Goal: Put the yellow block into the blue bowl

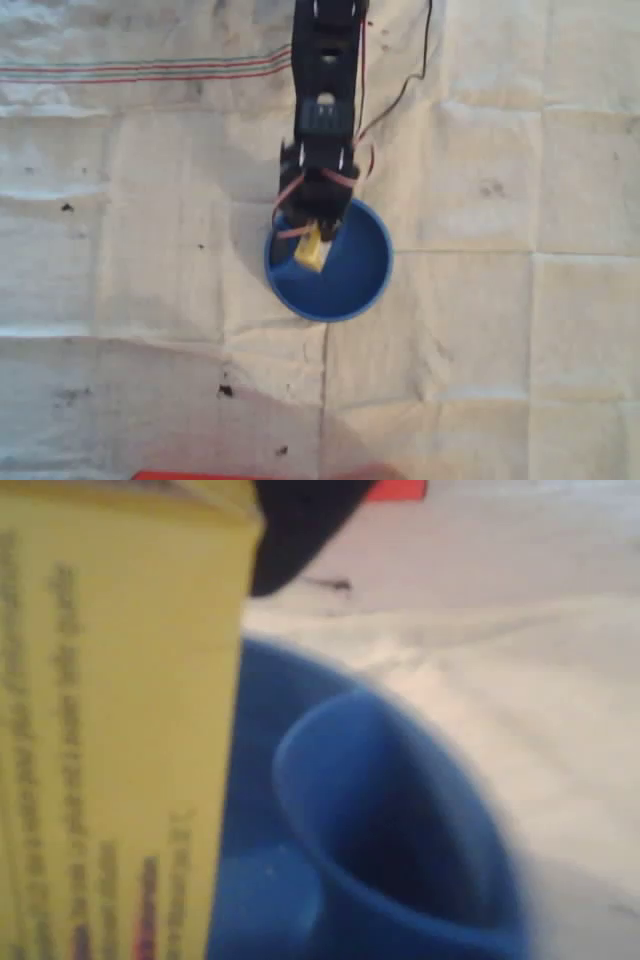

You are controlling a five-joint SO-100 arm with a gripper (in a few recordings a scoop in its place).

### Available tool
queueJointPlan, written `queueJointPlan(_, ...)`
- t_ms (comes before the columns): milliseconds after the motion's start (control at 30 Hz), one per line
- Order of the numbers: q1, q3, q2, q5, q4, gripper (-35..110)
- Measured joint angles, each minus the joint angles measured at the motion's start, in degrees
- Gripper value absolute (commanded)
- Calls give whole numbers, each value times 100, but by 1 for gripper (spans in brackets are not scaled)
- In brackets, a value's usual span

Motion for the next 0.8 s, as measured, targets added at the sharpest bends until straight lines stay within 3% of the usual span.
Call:
queueJointPlan(300, 0, 0, -105, 44, -422, 26)
queueJointPlan(467, 0, 0, -97, 44, -272, 26)
queueJointPlan(800, -290, 0, 1424, 272, 1415, 20)
